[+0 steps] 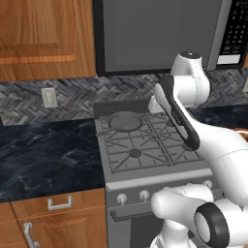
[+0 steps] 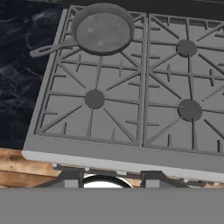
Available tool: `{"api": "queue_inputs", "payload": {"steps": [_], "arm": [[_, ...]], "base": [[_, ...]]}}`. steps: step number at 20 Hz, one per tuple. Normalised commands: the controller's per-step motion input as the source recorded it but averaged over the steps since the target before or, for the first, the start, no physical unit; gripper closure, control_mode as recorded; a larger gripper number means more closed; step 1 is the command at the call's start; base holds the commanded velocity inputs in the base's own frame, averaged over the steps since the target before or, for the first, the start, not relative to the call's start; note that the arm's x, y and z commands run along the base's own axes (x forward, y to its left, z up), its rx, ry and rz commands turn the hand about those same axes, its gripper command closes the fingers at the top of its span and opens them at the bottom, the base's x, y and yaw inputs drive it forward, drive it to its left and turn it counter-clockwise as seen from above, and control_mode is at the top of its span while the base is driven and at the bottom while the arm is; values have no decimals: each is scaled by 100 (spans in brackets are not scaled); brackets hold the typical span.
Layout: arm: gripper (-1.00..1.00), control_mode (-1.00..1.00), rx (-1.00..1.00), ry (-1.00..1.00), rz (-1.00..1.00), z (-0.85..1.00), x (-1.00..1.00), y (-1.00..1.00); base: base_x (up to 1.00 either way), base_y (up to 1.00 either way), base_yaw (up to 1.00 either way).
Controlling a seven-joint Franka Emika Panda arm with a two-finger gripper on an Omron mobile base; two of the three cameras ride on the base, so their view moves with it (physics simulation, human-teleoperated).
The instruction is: Pick the croissant and place it on the pan. Then turn on the stove to warm the croissant.
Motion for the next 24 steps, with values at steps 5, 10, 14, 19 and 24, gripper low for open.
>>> {"api": "queue_inputs", "payload": {"steps": [5,10,14,19,24], "arm": [[-100,-100,0,0,0,0,-5,-9],[-100,-100,0,-1,0,-7,-17,-25],[-100,-100,0,-2,0,-16,-26,-35],[-100,-100,1,-3,0,-14,-29,-42],[-100,-100,2,-5,0,-10,-33,-50]], "base": [[0,0,0],[0,0,0],[0,0,0],[0,0,0],[0,0,0]]}}
